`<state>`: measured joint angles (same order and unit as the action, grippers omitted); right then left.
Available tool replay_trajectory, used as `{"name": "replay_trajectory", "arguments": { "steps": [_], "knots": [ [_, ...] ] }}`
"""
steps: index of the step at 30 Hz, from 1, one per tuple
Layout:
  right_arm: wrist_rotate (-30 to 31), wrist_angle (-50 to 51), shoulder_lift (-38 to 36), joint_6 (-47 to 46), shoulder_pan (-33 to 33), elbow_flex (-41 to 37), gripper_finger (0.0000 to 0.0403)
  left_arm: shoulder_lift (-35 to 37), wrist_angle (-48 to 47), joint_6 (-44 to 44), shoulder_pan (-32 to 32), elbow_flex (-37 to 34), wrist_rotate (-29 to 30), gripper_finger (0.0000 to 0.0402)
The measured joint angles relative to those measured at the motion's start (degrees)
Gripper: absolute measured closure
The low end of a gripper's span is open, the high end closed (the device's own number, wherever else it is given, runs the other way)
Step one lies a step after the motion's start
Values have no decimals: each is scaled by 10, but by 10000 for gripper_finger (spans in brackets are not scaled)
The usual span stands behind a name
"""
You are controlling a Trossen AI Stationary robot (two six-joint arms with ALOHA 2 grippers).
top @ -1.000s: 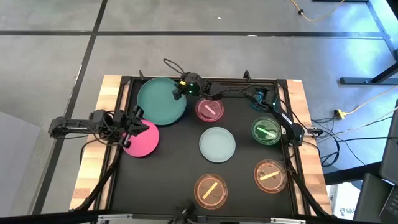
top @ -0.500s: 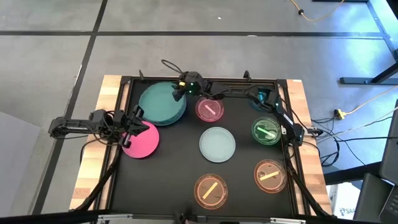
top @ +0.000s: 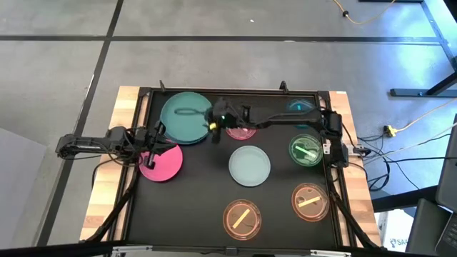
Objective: Stack plastic plates
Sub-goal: Stack the green plate on top of the blue plate
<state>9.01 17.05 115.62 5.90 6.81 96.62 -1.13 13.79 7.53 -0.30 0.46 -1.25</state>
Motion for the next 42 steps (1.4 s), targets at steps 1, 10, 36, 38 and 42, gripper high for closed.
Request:
{"name": "replay_trajectory", "arguments": {
  "steps": [1,10,36,38,42],
  "knots": [
    [1,-8,-12,3,-6,-26,214,0,-11,-5,0,0,11,401],
    [0,-179,-155,-1,-20,-327,214,-91,-67,-17,10,0,214,401],
    [16,-239,-300,-104,-101,-582,214,-643,-170,30,315,215,60,401],
    [25,-234,-300,-113,-102,-582,214,-657,-170,30,320,217,60,401],
    [31,-206,-299,-131,-102,-582,214,-675,-216,30,323,217,64,401]
  ]
}}
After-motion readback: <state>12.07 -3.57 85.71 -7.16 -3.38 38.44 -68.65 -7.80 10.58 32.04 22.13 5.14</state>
